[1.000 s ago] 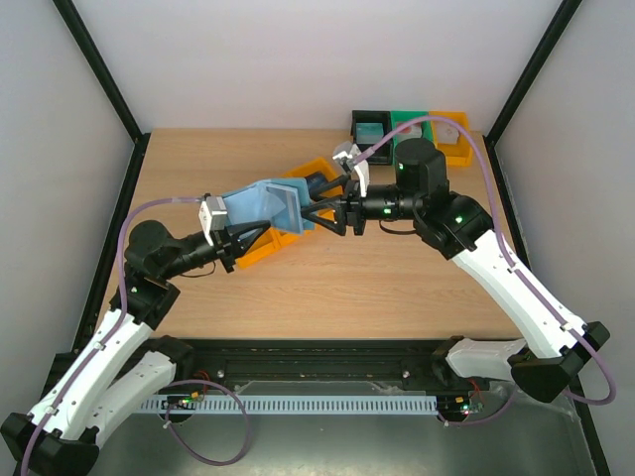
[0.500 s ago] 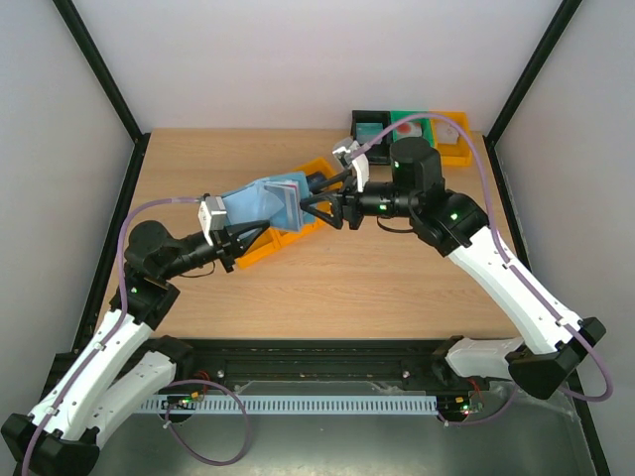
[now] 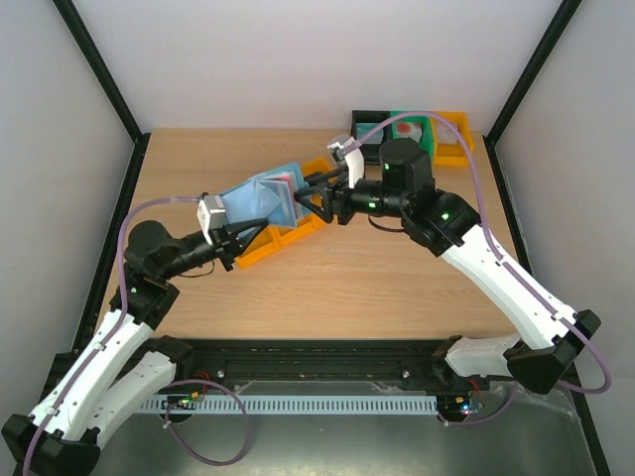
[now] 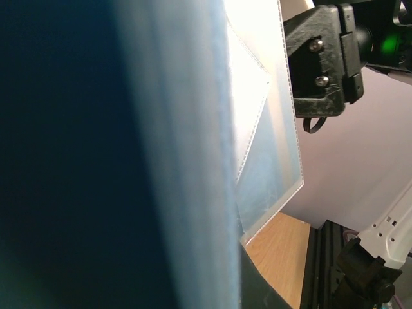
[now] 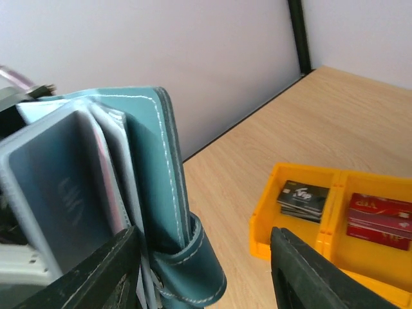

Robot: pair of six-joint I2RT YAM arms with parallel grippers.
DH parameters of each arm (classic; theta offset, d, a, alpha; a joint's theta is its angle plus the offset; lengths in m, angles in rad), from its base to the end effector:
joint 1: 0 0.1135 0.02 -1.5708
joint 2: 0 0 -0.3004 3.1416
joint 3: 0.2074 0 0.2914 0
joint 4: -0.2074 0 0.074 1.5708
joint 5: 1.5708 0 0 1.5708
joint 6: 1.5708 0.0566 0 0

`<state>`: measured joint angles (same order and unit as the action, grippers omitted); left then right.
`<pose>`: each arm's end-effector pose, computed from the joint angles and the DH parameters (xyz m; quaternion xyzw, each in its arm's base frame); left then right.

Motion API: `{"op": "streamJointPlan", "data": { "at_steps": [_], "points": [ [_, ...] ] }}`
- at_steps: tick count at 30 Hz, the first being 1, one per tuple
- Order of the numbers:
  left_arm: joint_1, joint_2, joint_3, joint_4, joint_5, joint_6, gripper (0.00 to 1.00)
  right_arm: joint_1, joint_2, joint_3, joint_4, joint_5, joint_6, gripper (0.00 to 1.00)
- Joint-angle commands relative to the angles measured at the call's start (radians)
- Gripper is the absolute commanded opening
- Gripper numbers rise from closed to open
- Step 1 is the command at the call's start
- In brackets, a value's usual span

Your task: Take the credit cards out of the card holder

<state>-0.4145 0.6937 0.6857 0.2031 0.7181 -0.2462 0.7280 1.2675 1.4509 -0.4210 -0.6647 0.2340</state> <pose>0.1581 -0.1102 0.3859 0.3205 0.5695 -0.4457 0.6119 0.2119 0.2356 0.4833 -0.3772 0.6711 0.4977 0.3995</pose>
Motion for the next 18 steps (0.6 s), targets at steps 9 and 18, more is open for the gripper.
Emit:
{"op": "streamJointPlan", "data": {
  "at_steps": [9, 18],
  "points": [
    [-0.006, -0.009, -0.011, 0.052, 0.025, 0.002, 0.02, 0.057, 0.069, 0.107, -0.048, 0.220, 0.043, 0.55],
    [-0.006, -0.007, -0.016, 0.052, 0.018, -0.007, 0.02, 0.097, 0.147, 0.219, -0.180, 0.247, 0.045, 0.56]
  ]
}}
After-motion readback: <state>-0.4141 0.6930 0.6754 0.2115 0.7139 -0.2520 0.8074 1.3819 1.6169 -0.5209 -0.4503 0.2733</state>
